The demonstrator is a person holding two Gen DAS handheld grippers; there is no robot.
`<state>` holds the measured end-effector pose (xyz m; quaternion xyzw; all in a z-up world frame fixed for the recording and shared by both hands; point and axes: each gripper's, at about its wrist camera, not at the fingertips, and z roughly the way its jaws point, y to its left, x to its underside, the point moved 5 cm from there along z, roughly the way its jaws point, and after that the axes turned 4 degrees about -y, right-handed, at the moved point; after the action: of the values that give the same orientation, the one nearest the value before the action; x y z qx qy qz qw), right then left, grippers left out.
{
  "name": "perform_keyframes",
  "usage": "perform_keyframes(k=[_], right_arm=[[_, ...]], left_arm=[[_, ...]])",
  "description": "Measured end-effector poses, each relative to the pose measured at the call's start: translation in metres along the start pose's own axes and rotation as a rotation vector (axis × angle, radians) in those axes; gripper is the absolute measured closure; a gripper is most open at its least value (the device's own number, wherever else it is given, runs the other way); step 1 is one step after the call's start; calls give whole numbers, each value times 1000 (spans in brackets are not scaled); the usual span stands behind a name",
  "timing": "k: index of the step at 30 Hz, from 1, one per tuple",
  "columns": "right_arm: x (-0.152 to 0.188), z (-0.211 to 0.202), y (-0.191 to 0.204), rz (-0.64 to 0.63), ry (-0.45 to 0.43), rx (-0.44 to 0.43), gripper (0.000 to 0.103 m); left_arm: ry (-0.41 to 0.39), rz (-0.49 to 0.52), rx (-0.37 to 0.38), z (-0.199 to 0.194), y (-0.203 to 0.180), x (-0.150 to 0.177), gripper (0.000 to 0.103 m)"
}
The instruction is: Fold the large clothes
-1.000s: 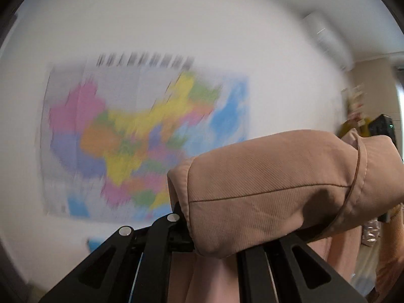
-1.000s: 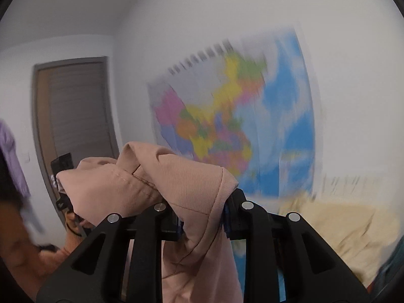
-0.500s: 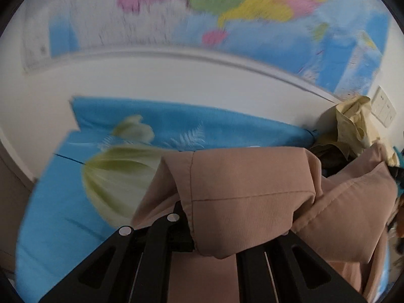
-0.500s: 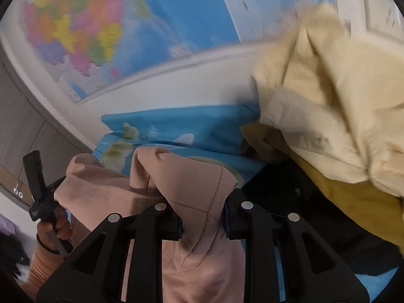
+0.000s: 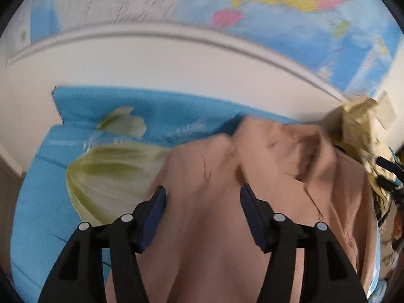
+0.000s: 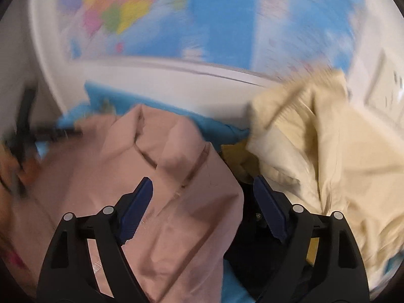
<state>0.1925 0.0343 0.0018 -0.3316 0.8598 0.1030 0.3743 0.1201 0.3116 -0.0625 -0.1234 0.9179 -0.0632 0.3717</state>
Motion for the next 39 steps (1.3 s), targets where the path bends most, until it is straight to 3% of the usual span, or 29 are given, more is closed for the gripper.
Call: perform_keyframes(k=[2, 4, 5, 8, 10, 11, 12, 14, 18, 20, 22, 26, 27, 28, 30, 33, 37, 39], right_arm=[[7, 12, 14, -107, 48, 87, 23], [14, 26, 17, -148, 94, 154, 40], [18, 32, 15, -146, 109, 169, 50], [22, 23, -1, -41, 80, 156, 64], [27, 4, -12, 31, 50, 132, 49], [33, -13, -16, 66, 24, 110, 27], [36, -28, -16, 84, -3, 87, 21], [59, -60, -10, 95, -24, 29, 21], [132, -101, 12, 124, 45, -42, 17], [164, -112, 27, 143, 98, -70, 14], [192, -120, 43, 146, 137, -77, 5], [227, -122, 69, 157, 186, -97, 6], [230, -121, 72, 162, 183, -98, 8], [231, -119, 74, 163, 180, -93, 16], [230, -115, 68, 201, 189, -120, 96], [214, -126, 27, 339, 132, -106, 100], [180, -186, -61, 547, -100, -72, 100], [177, -198, -101, 601, -144, -10, 99]], left_arm=[[0, 71, 20, -2, -15, 1, 34], [15, 127, 12, 5, -26, 7, 34], [30, 137, 15, 8, -30, 10, 34], [44, 133, 44, 10, -35, 20, 34], [40, 123, 56, 6, -33, 26, 33], [37, 117, 75, 1, -30, 31, 33], [32, 115, 95, -5, -30, 34, 33], [18, 121, 108, -18, -29, 40, 30], [-20, 138, 139, -41, -34, 54, 27], [-33, 142, 152, -51, -39, 62, 26], [-41, 151, 157, -57, -45, 68, 24], [-35, 164, 178, -62, -58, 77, 23], [-33, 166, 184, -62, -62, 79, 23], [-33, 168, 186, -61, -64, 80, 23], [-24, 167, 197, -62, -71, 83, 23], [-19, 175, 194, -66, -78, 85, 23], [-44, 197, 182, -79, -84, 85, 23], [-57, 194, 186, -86, -84, 86, 22]])
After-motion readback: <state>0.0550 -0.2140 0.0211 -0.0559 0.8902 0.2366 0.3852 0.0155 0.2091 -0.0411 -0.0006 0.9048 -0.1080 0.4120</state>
